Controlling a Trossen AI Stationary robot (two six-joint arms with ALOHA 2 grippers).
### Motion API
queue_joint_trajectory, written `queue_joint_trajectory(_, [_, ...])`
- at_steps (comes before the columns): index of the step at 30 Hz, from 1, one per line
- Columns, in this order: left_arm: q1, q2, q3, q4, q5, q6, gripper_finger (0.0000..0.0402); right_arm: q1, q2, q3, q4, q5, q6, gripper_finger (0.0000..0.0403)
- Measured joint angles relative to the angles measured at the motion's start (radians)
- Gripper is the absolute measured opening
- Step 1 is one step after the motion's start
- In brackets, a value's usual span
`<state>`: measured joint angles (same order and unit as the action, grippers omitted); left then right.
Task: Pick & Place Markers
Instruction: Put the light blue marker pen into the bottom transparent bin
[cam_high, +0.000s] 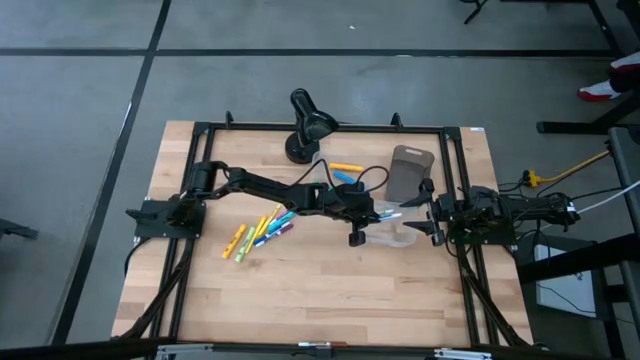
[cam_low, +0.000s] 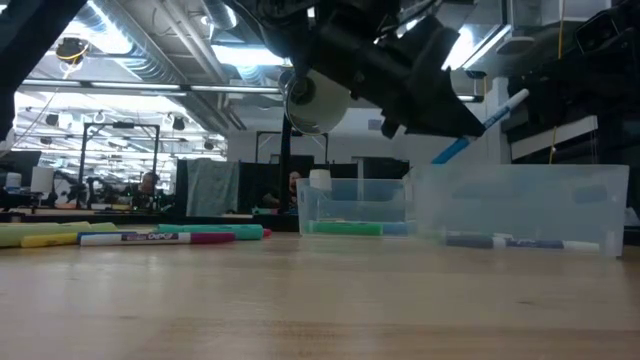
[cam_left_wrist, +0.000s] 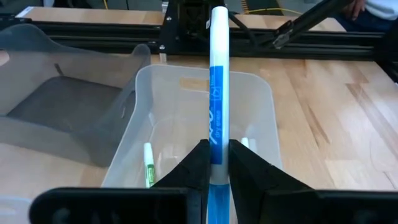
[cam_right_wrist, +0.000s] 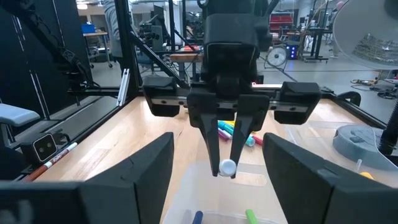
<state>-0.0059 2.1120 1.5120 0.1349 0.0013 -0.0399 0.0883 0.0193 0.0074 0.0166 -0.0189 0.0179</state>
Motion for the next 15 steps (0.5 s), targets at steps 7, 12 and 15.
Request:
queue_joint_trajectory(7, [0.0, 0.0, 0.0, -0.004, 0.028, 0.032, 0.0044, 0.0, 0.0, 0.0, 0.0, 0.0, 0.0, 0.0244])
queue_joint_trajectory(12, [0.0, 0.0, 0.0, -0.004, 0.026, 0.038, 0.0058, 0.0, 0.0, 0.0, 0.0, 0.0, 0.0, 0.0244])
queue_joint_trajectory(15, [0.0, 0.0, 0.0, -0.004, 0.024, 0.037, 0.0065, 0.0, 0.0, 0.0, 0.0, 0.0, 0.0, 0.0244])
